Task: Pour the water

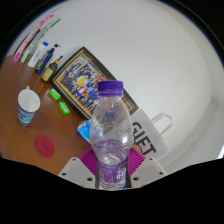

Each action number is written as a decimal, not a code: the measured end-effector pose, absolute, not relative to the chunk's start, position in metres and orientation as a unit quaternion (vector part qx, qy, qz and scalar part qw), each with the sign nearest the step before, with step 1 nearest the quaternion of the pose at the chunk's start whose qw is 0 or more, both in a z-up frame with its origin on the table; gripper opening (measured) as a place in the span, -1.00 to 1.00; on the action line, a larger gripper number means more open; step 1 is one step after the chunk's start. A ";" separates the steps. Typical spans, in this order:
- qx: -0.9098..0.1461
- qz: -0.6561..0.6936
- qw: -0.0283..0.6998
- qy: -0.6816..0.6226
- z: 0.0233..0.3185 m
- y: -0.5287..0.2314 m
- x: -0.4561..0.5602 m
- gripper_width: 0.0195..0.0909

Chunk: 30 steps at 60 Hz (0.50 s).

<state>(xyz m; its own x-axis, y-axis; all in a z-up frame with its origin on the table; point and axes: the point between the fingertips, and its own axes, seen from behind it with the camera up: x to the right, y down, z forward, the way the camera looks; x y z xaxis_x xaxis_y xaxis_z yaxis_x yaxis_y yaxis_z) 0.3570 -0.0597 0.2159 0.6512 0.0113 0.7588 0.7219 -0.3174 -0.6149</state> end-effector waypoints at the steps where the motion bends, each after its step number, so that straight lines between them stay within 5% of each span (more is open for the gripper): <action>1: -0.733 -0.346 0.525 -0.261 0.219 -0.057 0.350 -0.59; 30: -0.480 -0.576 0.323 -0.577 0.190 0.021 0.220 -0.58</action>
<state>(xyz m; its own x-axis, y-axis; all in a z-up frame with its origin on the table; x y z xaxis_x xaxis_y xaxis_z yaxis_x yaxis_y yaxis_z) 0.2204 0.0205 0.1896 -0.3309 0.1810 0.9262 0.9265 -0.1241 0.3552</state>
